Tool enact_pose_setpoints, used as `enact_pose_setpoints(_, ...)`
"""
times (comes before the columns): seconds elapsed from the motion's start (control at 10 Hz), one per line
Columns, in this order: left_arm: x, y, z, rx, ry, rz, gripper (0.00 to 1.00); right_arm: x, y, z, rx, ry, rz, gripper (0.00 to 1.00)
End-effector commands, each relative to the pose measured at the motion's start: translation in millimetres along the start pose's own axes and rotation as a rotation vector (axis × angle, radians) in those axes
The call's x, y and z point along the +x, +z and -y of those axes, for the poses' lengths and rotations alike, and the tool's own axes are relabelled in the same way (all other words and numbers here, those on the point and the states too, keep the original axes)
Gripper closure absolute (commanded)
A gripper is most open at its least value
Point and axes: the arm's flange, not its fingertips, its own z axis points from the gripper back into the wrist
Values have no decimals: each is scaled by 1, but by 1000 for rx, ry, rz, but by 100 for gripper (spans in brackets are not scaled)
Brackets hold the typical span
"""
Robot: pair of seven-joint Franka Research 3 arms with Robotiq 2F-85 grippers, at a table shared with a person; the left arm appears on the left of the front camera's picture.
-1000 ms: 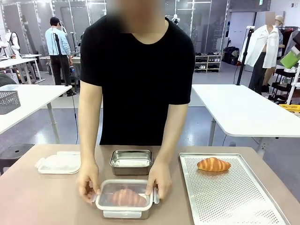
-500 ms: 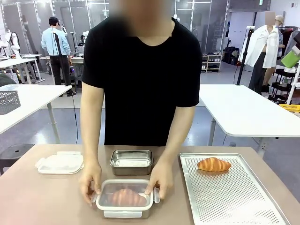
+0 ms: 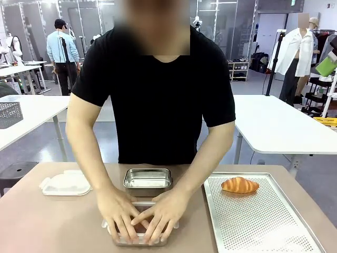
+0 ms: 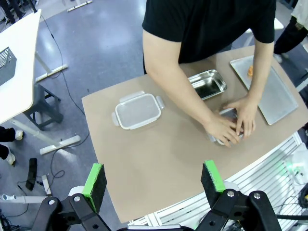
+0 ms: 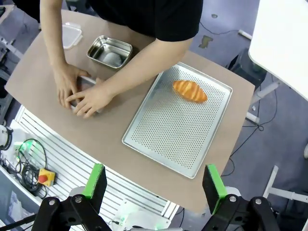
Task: Place the bread into the airtight container.
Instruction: Pick up a Butter Roll and place it into an empty Airtight Container.
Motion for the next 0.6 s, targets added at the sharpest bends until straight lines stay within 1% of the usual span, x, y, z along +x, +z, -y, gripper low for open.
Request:
enact_pose_setpoints(0.0, 2, 1, 1, 2, -3, 0, 0, -3, -1, -1, -4, 2, -6, 0)
enact_pose_setpoints(0.5, 2, 1, 1, 2, -3, 0, 0, -3, -1, -1, -4, 2, -6, 0)
